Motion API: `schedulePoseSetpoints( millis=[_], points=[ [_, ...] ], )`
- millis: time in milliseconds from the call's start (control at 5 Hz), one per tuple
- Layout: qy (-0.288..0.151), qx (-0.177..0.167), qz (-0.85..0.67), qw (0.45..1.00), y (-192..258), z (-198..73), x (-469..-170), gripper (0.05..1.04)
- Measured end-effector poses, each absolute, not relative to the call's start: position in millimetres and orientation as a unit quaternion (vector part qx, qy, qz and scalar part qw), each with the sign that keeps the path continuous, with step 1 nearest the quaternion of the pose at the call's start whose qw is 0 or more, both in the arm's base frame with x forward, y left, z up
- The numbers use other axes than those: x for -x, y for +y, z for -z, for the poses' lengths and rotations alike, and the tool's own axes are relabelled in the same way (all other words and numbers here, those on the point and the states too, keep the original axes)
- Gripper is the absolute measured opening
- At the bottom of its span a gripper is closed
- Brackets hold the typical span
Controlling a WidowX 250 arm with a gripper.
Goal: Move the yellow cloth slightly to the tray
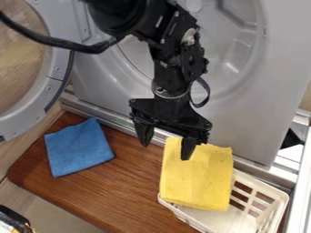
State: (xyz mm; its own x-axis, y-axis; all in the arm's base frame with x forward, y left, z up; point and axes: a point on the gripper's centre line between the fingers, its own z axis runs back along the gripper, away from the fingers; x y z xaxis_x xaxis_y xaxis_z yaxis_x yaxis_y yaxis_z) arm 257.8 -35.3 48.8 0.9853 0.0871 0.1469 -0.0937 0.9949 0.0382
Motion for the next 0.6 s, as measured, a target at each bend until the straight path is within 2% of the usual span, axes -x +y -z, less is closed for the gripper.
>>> schedulePoseSetpoints(
  millis=[200, 400, 600],
  points=[
    [-0.06, -0.023, -0.044, 0.997, -36, -41, -255, 0.999],
    [-0.06, -0.003, -0.062, 0.996, -26, -27, -263, 0.999],
    [-0.056, 0.002, -0.058, 0.997, -23, -12, -268, 0.999]
  ],
)
